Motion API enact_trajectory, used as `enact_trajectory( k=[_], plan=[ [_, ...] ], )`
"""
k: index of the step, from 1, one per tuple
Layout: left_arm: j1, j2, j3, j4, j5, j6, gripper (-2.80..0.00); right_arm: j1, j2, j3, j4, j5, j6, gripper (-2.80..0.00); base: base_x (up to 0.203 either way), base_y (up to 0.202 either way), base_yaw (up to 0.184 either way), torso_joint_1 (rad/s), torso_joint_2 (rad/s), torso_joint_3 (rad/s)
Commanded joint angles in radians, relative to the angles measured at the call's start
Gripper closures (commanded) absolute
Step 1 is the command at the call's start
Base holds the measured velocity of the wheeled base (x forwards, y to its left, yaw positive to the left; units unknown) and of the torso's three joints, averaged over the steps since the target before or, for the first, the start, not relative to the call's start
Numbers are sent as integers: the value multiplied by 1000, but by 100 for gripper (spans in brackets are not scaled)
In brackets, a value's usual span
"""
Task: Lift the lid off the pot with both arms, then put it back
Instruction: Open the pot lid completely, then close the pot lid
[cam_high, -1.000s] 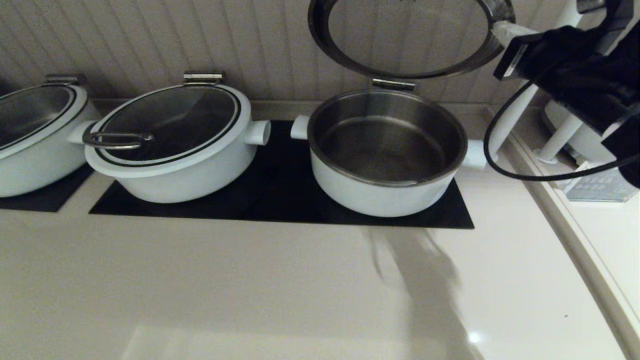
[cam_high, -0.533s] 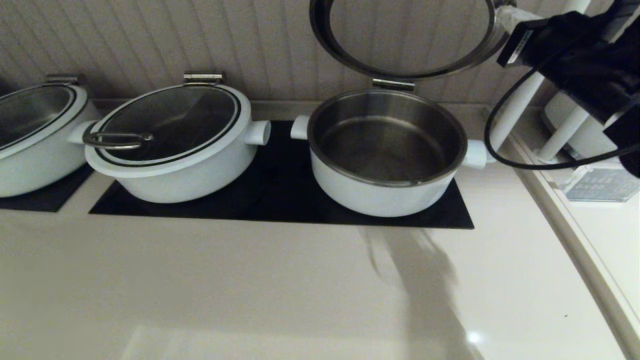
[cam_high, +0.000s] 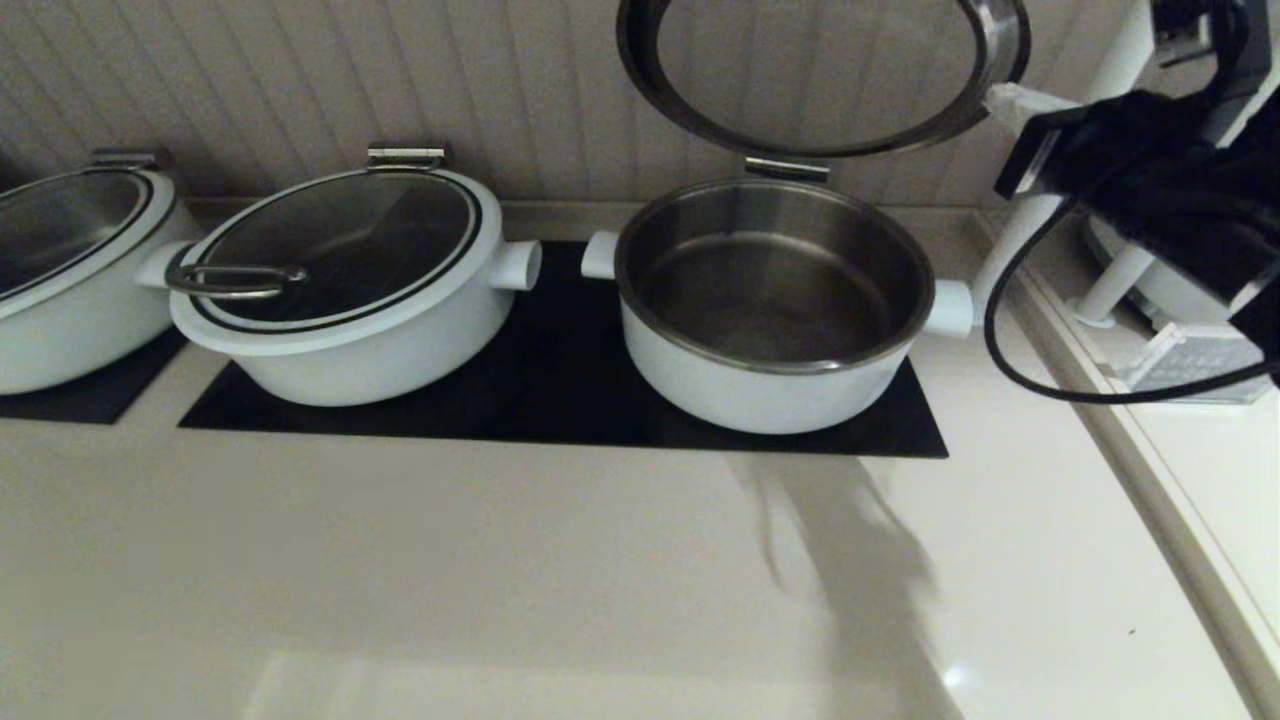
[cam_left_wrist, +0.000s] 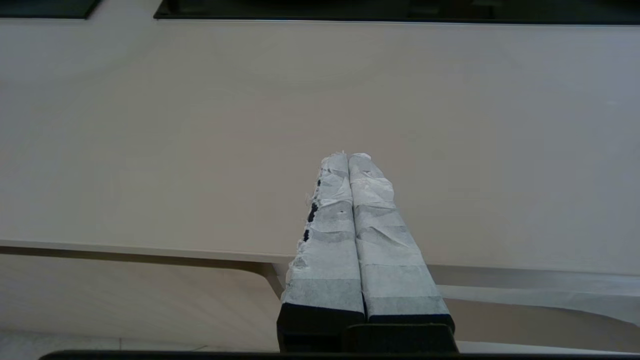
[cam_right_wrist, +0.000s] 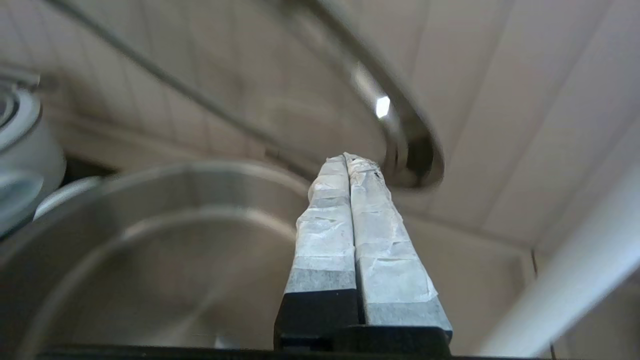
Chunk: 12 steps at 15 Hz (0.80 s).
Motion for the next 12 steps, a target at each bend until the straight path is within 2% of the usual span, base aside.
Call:
enact_trajectory(
  k=[1, 9, 12],
  plan=[
    [0, -1, 0, 0, 1, 0, 0, 1, -37, 31, 2, 5, -1, 0, 0, 0, 0, 0, 0, 0],
    [0, -1, 0, 0, 1, 0, 0, -3, -232, 149, 106, 4, -2, 0, 0, 0, 0, 0, 0, 0],
    [0, -1, 0, 0, 2, 0, 0, -36, -316, 152, 170, 5, -3, 0, 0, 0, 0, 0, 0, 0]
  ],
)
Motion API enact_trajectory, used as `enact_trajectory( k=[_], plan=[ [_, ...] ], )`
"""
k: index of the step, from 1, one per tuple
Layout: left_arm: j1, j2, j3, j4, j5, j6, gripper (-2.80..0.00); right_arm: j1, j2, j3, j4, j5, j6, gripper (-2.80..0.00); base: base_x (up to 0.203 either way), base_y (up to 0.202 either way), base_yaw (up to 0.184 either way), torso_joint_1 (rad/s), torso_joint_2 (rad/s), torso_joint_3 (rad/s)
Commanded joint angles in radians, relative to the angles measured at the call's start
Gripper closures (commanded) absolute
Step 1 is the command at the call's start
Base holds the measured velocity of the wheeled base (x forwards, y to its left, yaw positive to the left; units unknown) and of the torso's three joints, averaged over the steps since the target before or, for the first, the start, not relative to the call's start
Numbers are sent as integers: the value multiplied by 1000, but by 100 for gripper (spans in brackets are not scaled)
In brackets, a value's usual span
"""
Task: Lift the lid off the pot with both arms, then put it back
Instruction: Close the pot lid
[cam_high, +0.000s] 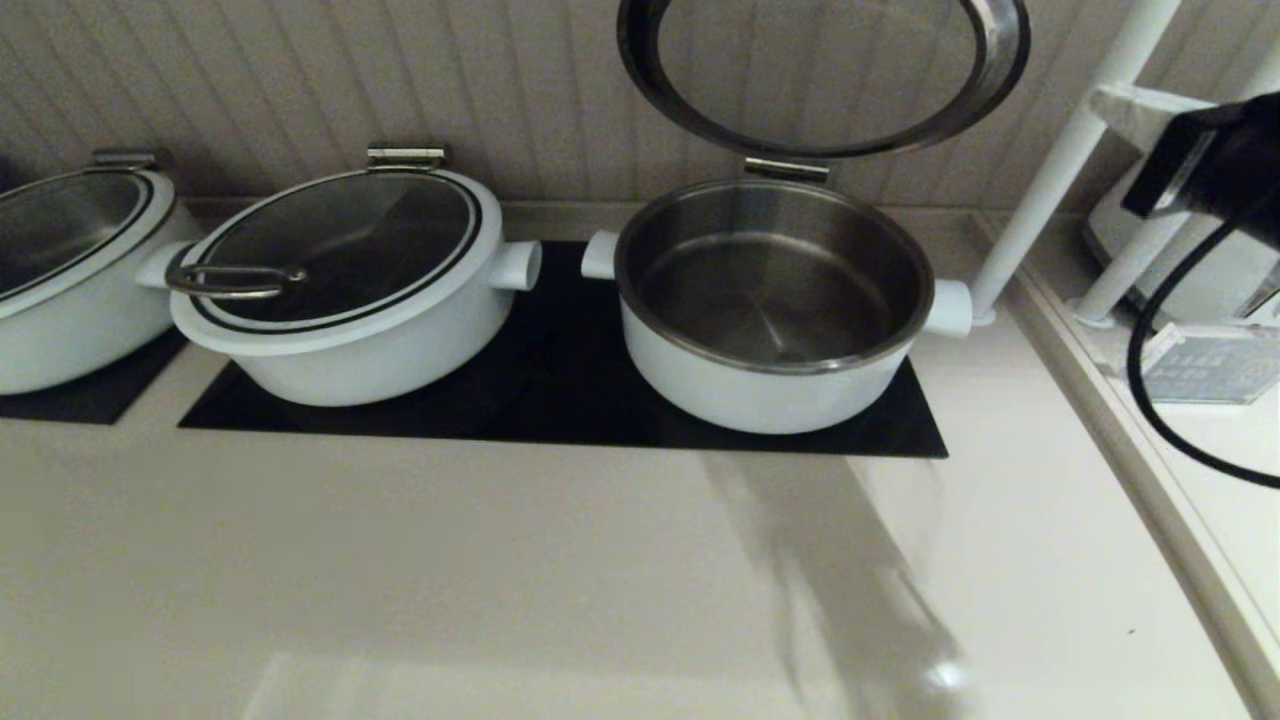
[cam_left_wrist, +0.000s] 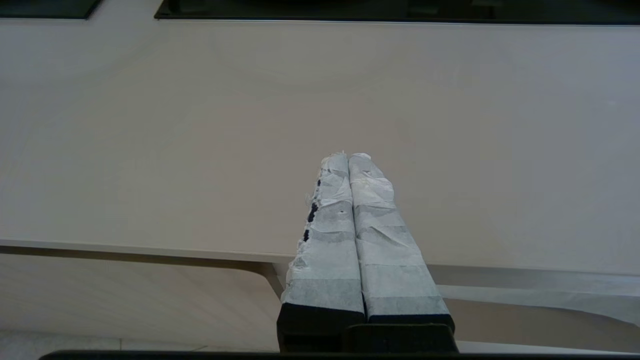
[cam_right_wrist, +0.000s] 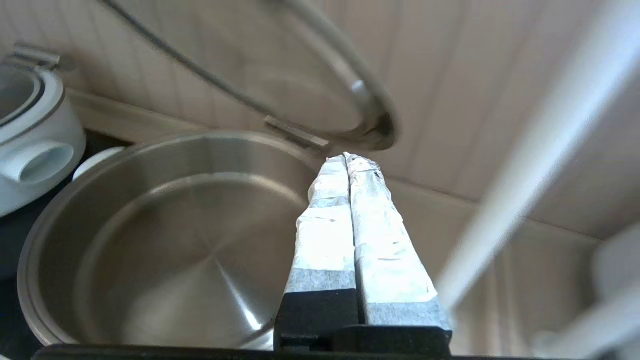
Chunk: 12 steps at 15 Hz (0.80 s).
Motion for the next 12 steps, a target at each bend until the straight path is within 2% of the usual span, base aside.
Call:
enact_trajectory(
  k=[1, 5, 9, 12],
  plan=[
    [1, 0, 0, 0, 1, 0, 0, -13, -69, -6, 16, 1, -2, 0, 0, 0, 0, 0, 0, 0],
    [1, 0, 0, 0, 1, 1, 0, -17, -96, -88, 39, 1, -2, 0, 0, 0, 0, 0, 0, 0],
    [1, 0, 0, 0, 0, 0, 0, -18, -61, -169, -2, 7, 2, 0, 0, 0, 0, 0, 0, 0],
    [1, 0, 0, 0, 0, 1, 0, -19, -20, -292, -11, 40, 1, 0, 0, 0, 0, 0, 0, 0]
  ],
)
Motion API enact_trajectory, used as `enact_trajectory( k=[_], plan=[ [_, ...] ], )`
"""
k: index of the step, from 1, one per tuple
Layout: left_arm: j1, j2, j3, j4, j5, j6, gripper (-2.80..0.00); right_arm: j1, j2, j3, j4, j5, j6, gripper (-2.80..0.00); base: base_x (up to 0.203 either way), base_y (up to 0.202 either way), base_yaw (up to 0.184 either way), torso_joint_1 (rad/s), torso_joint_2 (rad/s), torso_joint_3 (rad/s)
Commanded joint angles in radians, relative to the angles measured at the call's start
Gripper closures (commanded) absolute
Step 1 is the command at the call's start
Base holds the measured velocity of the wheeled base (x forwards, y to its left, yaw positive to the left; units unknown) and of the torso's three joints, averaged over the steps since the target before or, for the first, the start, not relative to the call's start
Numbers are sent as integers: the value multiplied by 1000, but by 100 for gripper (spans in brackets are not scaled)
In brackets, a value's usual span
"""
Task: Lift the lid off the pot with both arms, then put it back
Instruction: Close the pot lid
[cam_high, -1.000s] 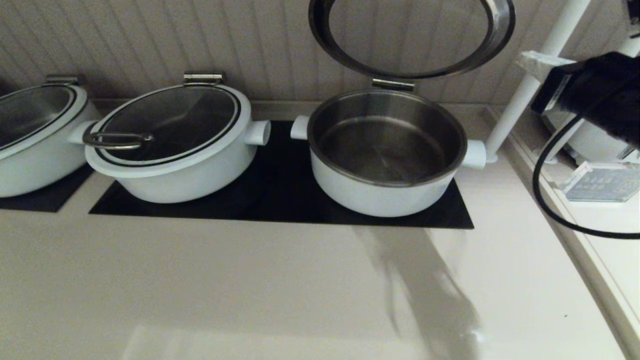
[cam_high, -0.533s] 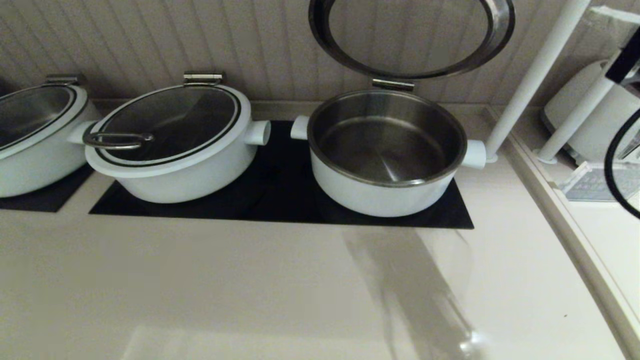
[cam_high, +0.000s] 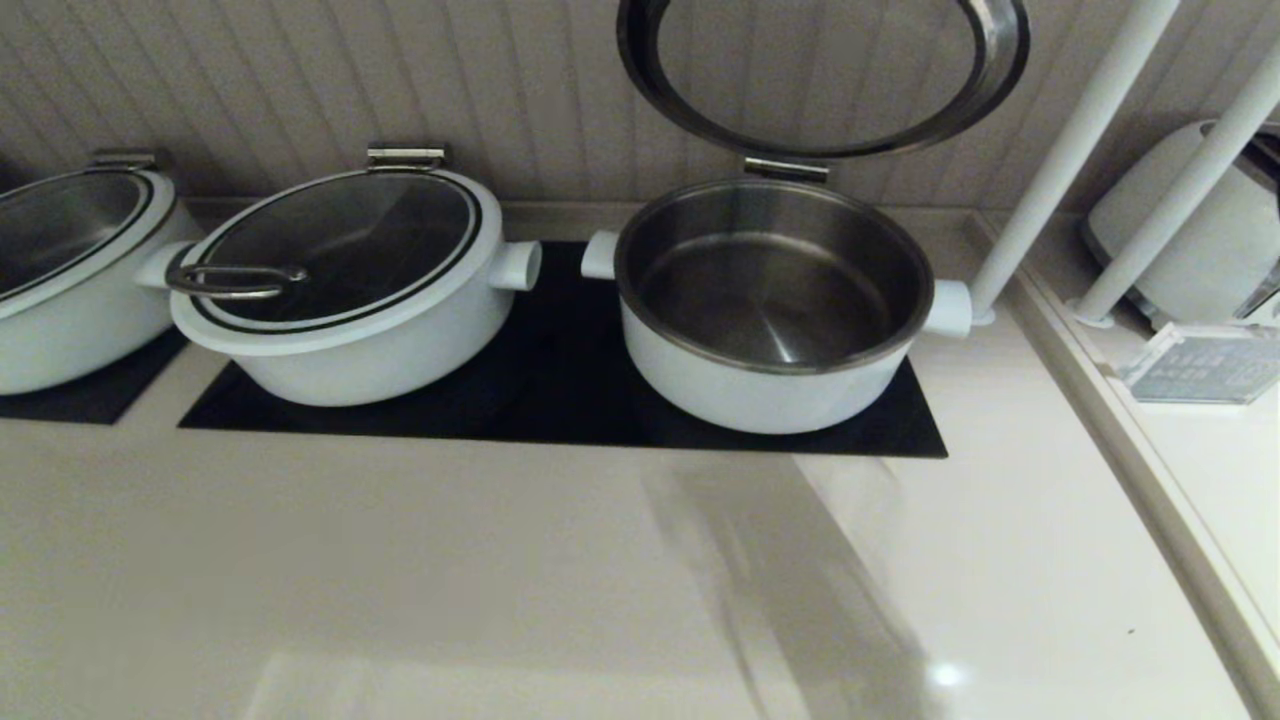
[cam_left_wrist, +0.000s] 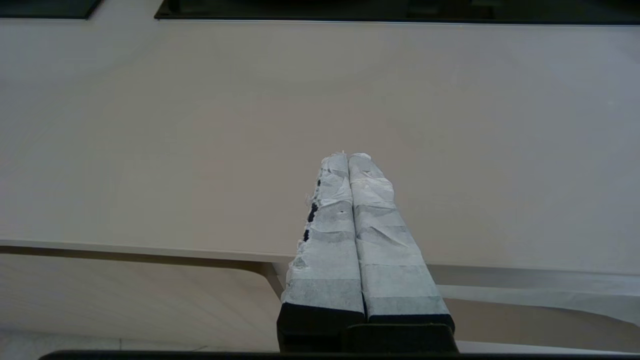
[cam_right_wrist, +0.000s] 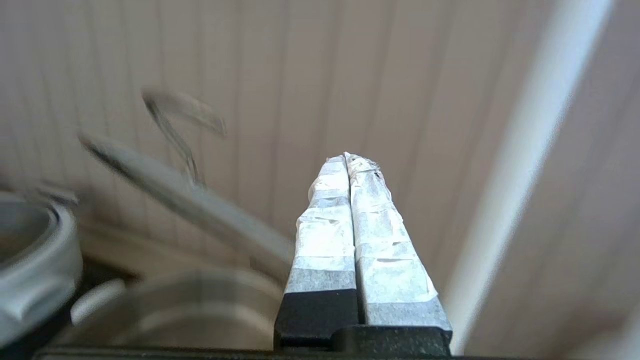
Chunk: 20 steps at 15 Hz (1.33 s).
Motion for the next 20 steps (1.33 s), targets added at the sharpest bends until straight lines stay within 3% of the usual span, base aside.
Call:
enact_trajectory(
  k=[1, 3, 6, 9, 13, 20],
  plan=[
    [0, 0, 0, -1, 1, 1, 0, -6, 41, -67, -4, 47, -3, 0, 0, 0, 0, 0, 0, 0],
    [0, 0, 0, -1, 0, 1, 0, -16, 76, -110, -4, 168, -30, 0, 0, 0, 0, 0, 0, 0],
    [0, 0, 0, -1, 0, 1, 0, -35, 145, -153, -8, 287, -75, 0, 0, 0, 0, 0, 0, 0],
    [0, 0, 0, -1, 0, 1, 0, -84, 251, -168, -66, 354, -87, 0, 0, 0, 0, 0, 0, 0],
    [0, 0, 0, -1, 0, 0, 0, -150, 409, -286, -111, 439, -88, 0, 0, 0, 0, 0, 0, 0],
    [0, 0, 0, -1, 1, 1, 0, -157, 495, -305, -185, 526, -85, 0, 0, 0, 0, 0, 0, 0]
  ],
)
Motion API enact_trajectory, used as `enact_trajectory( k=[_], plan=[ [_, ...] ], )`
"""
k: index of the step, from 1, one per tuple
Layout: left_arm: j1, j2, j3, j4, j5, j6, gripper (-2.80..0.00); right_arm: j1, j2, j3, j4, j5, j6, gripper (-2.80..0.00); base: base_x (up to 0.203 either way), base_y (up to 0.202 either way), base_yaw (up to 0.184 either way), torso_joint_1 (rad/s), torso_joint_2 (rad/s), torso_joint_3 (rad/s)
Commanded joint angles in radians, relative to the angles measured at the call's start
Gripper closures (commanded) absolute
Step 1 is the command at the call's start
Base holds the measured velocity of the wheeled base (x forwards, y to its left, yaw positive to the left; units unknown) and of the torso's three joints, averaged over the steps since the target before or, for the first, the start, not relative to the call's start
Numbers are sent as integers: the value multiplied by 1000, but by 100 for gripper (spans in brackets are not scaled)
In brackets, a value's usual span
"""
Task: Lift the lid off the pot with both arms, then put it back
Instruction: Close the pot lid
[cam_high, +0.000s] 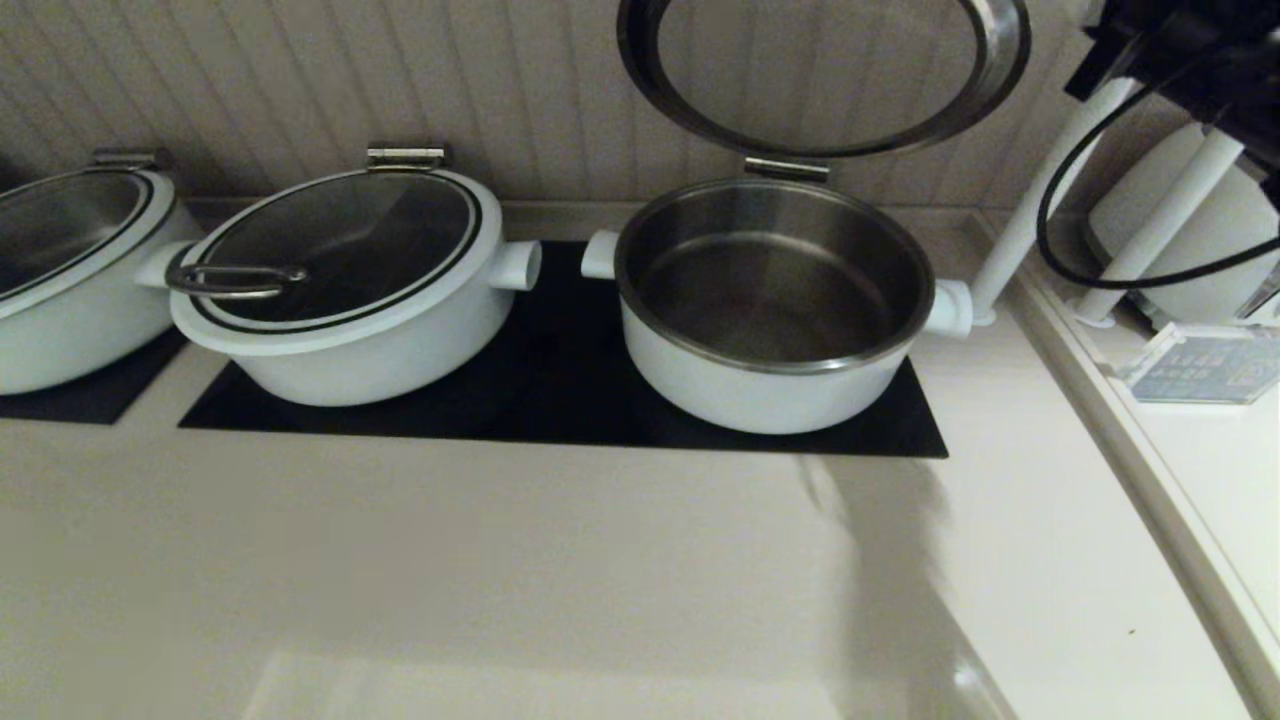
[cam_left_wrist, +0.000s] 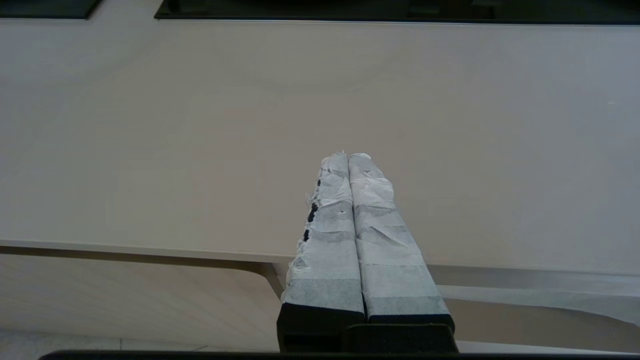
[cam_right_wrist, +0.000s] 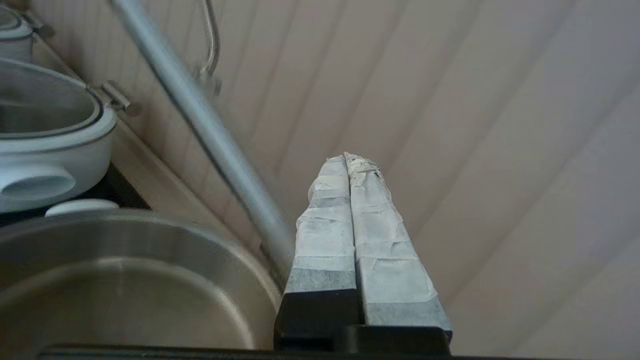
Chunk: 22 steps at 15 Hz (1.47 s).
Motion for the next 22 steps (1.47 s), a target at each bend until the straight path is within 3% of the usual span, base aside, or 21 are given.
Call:
enact_trajectory(
  k=[1, 8, 22],
  plan=[
    [0, 0, 0, 0, 0, 0, 0, 0, 21, 15, -7, 5, -2, 0, 0, 0, 0, 0, 0, 0],
    [0, 0, 0, 0, 1, 1, 0, 0, 4, 224, -144, 24, -2, 0, 0, 0, 0, 0, 0, 0],
    [0, 0, 0, 0, 1, 1, 0, 1, -72, 506, -293, 46, -3, 0, 0, 0, 0, 0, 0, 0]
  ],
)
